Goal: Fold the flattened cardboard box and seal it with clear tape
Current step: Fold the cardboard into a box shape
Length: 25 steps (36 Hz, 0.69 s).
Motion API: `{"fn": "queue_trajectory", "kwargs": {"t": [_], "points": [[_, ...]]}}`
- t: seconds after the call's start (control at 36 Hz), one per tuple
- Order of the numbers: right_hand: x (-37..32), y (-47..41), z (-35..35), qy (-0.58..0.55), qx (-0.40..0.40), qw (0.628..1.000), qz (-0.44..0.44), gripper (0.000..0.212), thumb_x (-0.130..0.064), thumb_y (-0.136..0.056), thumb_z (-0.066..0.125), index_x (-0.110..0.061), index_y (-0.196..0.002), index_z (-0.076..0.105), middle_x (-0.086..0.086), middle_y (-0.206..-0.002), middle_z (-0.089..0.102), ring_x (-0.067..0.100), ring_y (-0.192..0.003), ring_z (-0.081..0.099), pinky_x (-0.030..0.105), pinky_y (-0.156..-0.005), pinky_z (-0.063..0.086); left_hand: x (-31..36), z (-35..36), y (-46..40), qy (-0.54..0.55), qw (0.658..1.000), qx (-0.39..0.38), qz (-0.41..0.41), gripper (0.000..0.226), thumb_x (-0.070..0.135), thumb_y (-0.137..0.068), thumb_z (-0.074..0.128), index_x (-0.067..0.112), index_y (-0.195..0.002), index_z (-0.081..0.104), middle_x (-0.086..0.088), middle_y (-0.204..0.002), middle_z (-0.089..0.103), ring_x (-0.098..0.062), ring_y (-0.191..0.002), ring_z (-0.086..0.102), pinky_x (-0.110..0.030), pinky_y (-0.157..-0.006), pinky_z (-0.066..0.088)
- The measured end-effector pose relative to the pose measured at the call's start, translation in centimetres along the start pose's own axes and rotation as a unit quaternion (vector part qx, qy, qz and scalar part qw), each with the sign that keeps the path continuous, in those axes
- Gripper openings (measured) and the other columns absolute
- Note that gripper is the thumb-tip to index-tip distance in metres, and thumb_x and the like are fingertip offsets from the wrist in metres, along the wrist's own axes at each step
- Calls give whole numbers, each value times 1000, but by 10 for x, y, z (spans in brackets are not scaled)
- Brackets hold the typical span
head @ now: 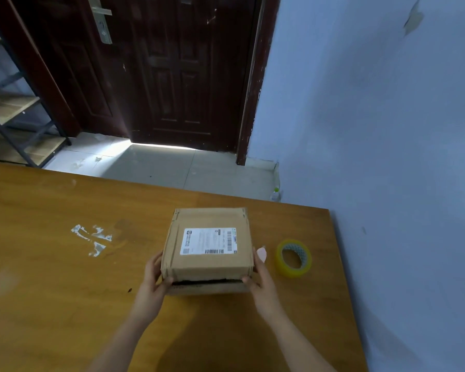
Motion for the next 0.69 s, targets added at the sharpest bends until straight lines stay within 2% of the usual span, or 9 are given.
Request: {"fn": "queue_trajectory", "kwargs": {"t": [0.08,0.14,0.19,0.25,0.31,0.36,0.44,0.56,0.69], "points": [[29,8,4,14,-2,999,40,63,-30,-82,70,-44,-131,33,-22,-140,39,5,-134,38,25,-107,38,-29,-2,6,-25,999,-8,-32,59,-5,-88,56,30,-128,30,-1,-136,45,-22,-133,39,-33,-97,42],[42,11,5,23,2,999,45,67,-4,-87,62,-45,-131,33,-23,-138,40,9,-135,37,34,-111,36,-39,-5,12,-22,998,-22,-53,64,-1,-80,69,30,-123,33,-1,-134,46,-23,-133,38,-38,-105,38],[51,15,8,27,-12,997,72,72,6,-87,58,-42,-134,32,-26,-135,41,8,-134,36,24,-106,39,-39,-5,19,-17,995,-50,-80,84,33,-61,86,26,-125,31,8,-130,42,-16,-128,38,-35,-104,38],[58,19,10,35,-36,994,102,77,11,-85,56,-38,-139,29,-24,-135,40,7,-134,34,13,-99,41,-38,-6,21,-3,993,-53,-107,112,70,-40,79,22,-127,29,10,-127,39,-12,-121,39,-26,-92,45],[64,22,9,35,-58,992,108,80,-5,-81,69,-40,-139,27,-17,-140,39,8,-134,35,25,-104,42,-34,-10,19,-12,993,-33,-116,115,87,-38,64,18,-125,31,5,-124,42,-14,-115,46,-21,-77,48],[59,24,8,48,-84,988,119,95,-46,-66,80,-36,-143,25,-15,-142,37,7,-131,36,35,-107,39,-27,-16,13,-75,992,-19,-103,104,95,-46,44,17,-115,39,3,-114,51,-13,-105,53,-25,-73,48],[47,11,-3,50,-54,989,131,115,-83,-48,66,-30,-143,27,-10,-141,39,6,-127,39,27,-101,39,-19,-27,-3,-175,980,42,-90,76,85,-73,29,18,-105,46,0,-100,59,-19,-92,58,-40,-74,49],[21,-28,-15,61,-31,992,109,82,-68,-76,56,-32,-144,28,-11,-147,28,9,-134,31,31,-107,32,-2,-31,-38,-218,966,105,-92,54,53,-94,32,8,-121,45,-5,-102,56,-23,-84,55,-35,-65,43],[6,-87,-16,123,-66,981,135,70,-57,-84,57,-43,-144,24,-7,-158,10,24,-145,12,55,-114,22,1,-33,-91,-180,972,43,-145,45,38,-96,46,15,-135,41,-8,-134,48,-30,-114,51,-45,-92,44]]}}
Point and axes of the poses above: each hand's wrist, its own y-axis away from the middle knuckle, its own z-axis out of the palm, x = y × z, the point moved 4 cm from there along -y, towards the middle knuckle
